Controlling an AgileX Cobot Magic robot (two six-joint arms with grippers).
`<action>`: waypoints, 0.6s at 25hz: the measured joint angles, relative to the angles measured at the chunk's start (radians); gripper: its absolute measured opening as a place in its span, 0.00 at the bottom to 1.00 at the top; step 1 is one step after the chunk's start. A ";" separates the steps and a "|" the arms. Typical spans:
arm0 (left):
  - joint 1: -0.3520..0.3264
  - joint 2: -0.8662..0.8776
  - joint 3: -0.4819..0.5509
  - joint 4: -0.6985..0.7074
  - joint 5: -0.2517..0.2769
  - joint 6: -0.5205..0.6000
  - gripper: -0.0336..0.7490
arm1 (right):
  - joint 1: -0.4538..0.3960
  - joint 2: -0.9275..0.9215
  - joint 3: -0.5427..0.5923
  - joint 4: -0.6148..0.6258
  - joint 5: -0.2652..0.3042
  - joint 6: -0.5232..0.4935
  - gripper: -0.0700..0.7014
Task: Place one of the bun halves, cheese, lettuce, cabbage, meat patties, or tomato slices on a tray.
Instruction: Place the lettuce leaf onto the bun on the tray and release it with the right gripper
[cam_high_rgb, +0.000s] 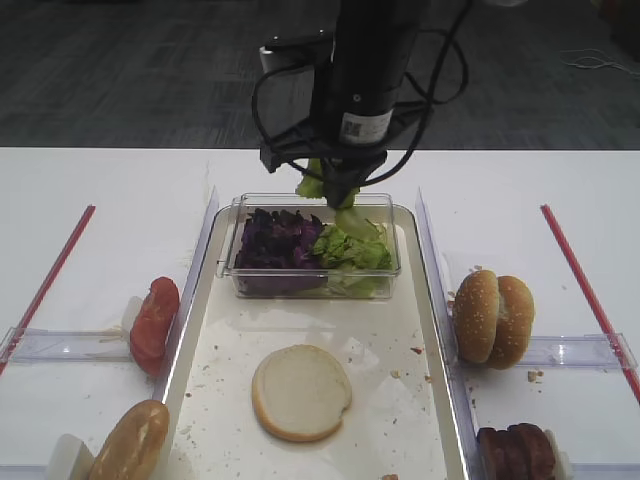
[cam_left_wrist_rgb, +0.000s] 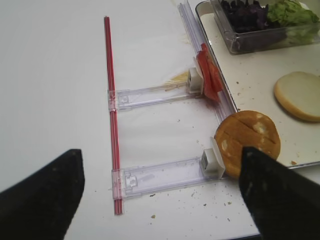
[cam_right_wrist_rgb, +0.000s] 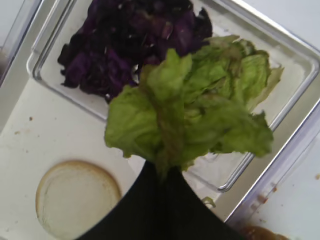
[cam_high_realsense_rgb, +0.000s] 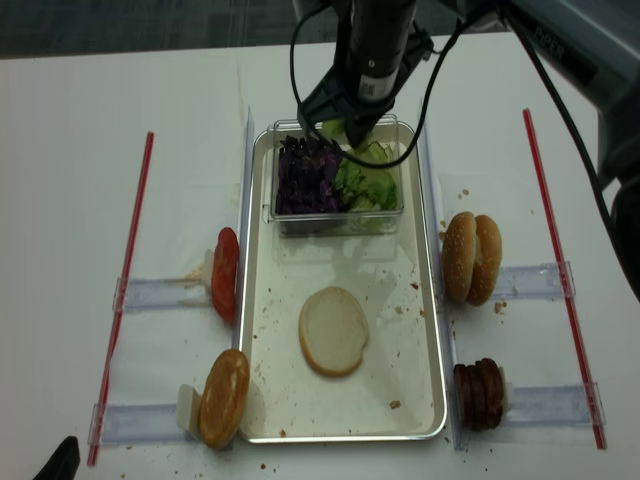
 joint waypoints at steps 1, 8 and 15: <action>0.000 0.000 0.000 0.000 0.000 0.000 0.83 | 0.008 -0.010 0.022 0.002 0.000 0.000 0.15; 0.000 0.000 0.000 0.000 0.000 0.000 0.83 | 0.095 -0.074 0.145 0.020 -0.002 -0.014 0.15; 0.000 0.000 0.000 0.000 0.000 0.000 0.83 | 0.155 -0.152 0.258 0.062 -0.002 -0.025 0.15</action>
